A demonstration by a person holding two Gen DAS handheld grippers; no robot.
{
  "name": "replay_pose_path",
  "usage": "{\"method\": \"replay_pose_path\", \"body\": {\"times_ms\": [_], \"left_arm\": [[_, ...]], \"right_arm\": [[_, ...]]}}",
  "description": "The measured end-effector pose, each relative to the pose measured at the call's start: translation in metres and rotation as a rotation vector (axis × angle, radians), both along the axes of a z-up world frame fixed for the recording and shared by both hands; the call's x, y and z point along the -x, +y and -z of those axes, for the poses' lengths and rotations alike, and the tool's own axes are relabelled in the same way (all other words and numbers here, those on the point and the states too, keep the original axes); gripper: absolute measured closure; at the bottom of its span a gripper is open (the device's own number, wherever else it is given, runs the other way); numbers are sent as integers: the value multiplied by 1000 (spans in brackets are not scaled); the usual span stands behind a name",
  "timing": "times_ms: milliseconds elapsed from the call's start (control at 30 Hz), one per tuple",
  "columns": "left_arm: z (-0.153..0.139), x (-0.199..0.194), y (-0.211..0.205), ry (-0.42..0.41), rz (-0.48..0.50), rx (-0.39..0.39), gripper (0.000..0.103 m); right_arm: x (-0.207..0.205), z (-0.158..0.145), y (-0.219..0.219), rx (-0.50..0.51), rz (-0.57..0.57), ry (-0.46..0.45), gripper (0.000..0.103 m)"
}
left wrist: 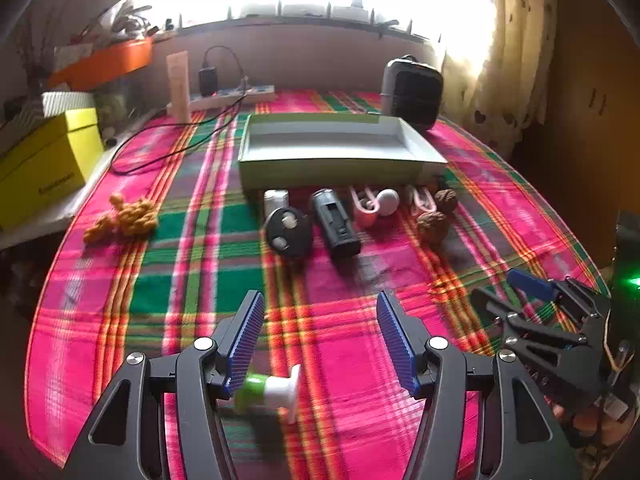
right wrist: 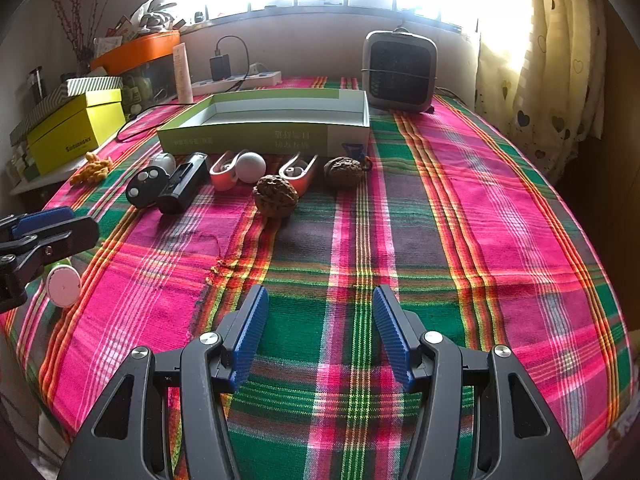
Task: Organize objects
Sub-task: 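Move the left gripper to the green-and-white spool and close on it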
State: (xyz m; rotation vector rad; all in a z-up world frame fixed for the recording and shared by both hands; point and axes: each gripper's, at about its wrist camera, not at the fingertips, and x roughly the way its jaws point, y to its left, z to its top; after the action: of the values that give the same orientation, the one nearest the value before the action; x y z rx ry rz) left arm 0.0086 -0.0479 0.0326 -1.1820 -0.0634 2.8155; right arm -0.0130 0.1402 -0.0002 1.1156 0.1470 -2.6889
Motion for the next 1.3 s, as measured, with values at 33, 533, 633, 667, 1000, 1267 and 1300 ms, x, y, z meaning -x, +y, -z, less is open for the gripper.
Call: {"method": "replay_pose_path", "body": {"times_ms": [33, 533, 633, 667, 1000, 1267, 1300], "left_arm": [[1, -1, -2, -2, -6, 3, 45], [11, -9, -1, -15, -4, 11, 45], [10, -10, -4, -12, -5, 0, 45], [9, -12, -6, -8, -4, -4, 45], [10, -27, -22, -8, 16, -46, 45], [17, -37, -28, -16, 36, -68, 45], [18, -36, -27, -20, 32, -60, 45]], "right_arm": [[0, 0, 0, 0, 1, 0, 48], [0, 0, 0, -2, 4, 4, 48], [1, 0, 0, 1, 7, 1, 48], [0, -1, 1, 11, 10, -2, 48], [-4, -2, -3, 31, 5, 0, 48], [-6, -3, -7, 28, -5, 4, 48], [-6, -3, -8, 27, -7, 3, 48]]}}
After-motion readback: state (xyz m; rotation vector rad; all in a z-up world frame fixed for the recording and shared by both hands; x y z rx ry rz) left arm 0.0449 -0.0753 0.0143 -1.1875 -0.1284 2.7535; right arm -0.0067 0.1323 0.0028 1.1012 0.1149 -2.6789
